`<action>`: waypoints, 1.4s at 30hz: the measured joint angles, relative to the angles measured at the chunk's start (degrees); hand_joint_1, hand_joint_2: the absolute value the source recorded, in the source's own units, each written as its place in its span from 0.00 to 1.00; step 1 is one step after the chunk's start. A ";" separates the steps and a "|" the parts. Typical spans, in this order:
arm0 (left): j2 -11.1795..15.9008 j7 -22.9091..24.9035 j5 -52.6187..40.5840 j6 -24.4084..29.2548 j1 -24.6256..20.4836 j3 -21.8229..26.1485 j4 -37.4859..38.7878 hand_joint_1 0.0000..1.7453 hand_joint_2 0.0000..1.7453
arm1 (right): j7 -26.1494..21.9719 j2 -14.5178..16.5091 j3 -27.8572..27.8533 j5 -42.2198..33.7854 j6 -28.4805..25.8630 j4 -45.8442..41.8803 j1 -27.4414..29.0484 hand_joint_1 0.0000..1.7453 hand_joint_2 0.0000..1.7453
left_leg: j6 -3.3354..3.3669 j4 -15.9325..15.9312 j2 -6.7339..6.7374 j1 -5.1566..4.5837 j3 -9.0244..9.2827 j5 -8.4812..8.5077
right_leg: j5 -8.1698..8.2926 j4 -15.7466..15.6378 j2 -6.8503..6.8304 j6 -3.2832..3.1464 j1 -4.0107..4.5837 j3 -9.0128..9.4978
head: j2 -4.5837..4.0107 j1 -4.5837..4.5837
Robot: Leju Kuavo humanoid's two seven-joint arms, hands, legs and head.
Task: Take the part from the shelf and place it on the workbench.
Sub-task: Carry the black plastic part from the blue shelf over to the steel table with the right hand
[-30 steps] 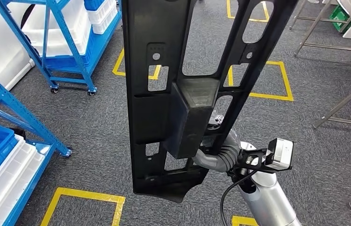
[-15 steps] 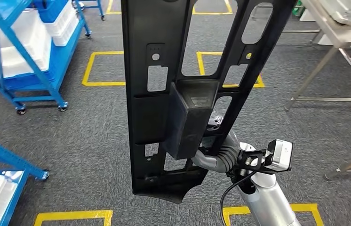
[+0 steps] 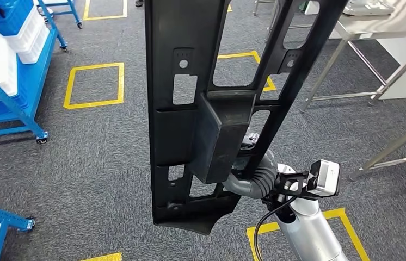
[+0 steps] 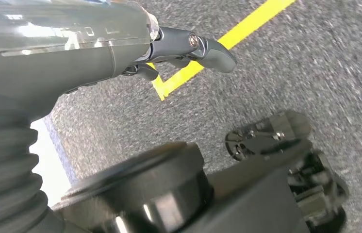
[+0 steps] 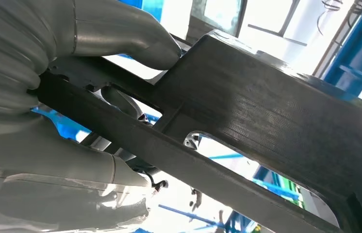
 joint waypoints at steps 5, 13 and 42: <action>-0.05 -0.02 0.25 0.00 -0.10 0.03 0.00 0.00 1.00 | -0.14 -0.01 0.04 -0.29 0.51 -0.03 -0.30 0.98 1.00 | -1.47 0.17 1.55 -0.10 0.59 -0.89 | 0.89 -4.37 0.57 -1.59 0.64 2.06 | 0.00 0.00; -0.05 -0.09 0.65 -0.07 -0.13 0.17 0.00 0.00 1.00 | 0.88 0.20 0.10 -0.84 0.84 0.08 -0.55 0.98 1.00 | -2.19 13.83 -3.53 0.33 -6.49 -5.00 | 1.07 -4.65 5.34 -2.58 0.32 2.69 | 0.00 -0.01; -0.19 0.25 -0.50 -0.25 0.26 0.45 0.04 0.00 1.00 | 1.58 0.88 -0.05 -0.51 0.49 -0.97 0.12 0.98 1.00 | -2.44 16.62 -3.22 0.37 -7.30 -7.91 | 0.80 -5.10 4.05 -2.66 0.22 3.10 | 0.00 -0.01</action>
